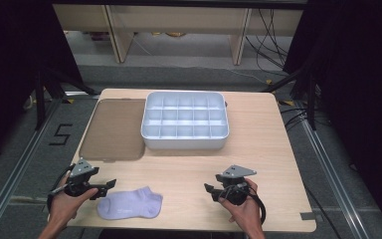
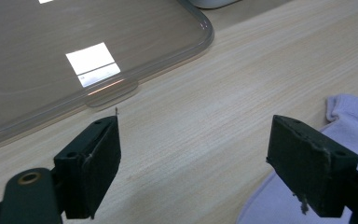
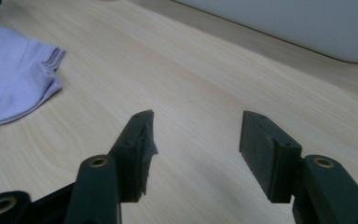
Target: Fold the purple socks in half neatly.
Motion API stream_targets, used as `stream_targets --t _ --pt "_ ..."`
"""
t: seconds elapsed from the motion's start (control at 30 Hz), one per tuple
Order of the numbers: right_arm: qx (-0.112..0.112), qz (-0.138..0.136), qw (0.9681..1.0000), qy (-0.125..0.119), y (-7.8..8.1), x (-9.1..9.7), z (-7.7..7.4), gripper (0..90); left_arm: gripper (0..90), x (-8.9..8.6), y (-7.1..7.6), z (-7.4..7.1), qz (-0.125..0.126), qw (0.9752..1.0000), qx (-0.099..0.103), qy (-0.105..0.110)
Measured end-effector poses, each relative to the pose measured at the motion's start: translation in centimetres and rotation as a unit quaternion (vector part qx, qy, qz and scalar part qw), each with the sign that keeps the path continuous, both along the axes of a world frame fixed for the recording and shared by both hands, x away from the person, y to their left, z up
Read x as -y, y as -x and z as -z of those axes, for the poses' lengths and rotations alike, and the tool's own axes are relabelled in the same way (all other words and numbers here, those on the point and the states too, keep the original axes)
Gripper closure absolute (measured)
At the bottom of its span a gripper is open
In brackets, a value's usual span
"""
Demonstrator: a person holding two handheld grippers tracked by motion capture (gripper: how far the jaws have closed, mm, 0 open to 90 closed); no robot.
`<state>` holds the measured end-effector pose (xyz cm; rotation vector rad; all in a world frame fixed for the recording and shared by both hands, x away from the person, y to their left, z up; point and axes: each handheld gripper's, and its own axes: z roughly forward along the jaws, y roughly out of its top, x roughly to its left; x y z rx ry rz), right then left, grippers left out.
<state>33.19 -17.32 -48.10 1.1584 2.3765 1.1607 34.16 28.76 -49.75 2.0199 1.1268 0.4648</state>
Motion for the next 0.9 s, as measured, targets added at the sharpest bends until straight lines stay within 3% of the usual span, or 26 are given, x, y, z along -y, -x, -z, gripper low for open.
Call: stream_targets --t 0.17,0.2,0.3,0.37,0.47,0.7,0.9 --pt "-0.008 -0.02 0.9998 0.002 0.0 -1.8 0.0 51.2 16.7 0.1 0.1 -0.1 0.006 0.9999 -0.004 -0.009" --pt "-0.003 -0.029 0.9996 0.007 -0.1 -2.1 0.1 52.8 16.7 0.2 0.1 0.0 0.003 1.0 -0.001 0.001" --pt "0.002 -0.046 0.9989 0.009 -0.2 -3.2 -0.1 56.4 16.7 0.3 0.2 -0.2 0.007 0.9999 -0.003 -0.008" --pt "-0.005 -0.056 0.9983 0.01 -0.3 -4.0 -0.1 62.1 16.7 0.3 0.3 -0.2 0.007 0.9999 -0.001 -0.009" --pt "0.001 -0.078 0.9968 0.012 -0.3 -5.3 -0.1 72.4 16.7 0.3 0.3 -0.1 0.007 0.9999 -0.001 -0.009" --pt "0.011 -0.147 0.9888 0.025 -0.2 -9.0 0.1 87.6 16.7 0.2 0.5 0.0 0.012 0.9999 0.001 -0.004" --pt "0.016 -0.188 0.9814 0.034 0.0 -12.4 0.4 89.6 15.3 0.2 0.6 -0.1 0.012 0.9999 0.001 0.0"
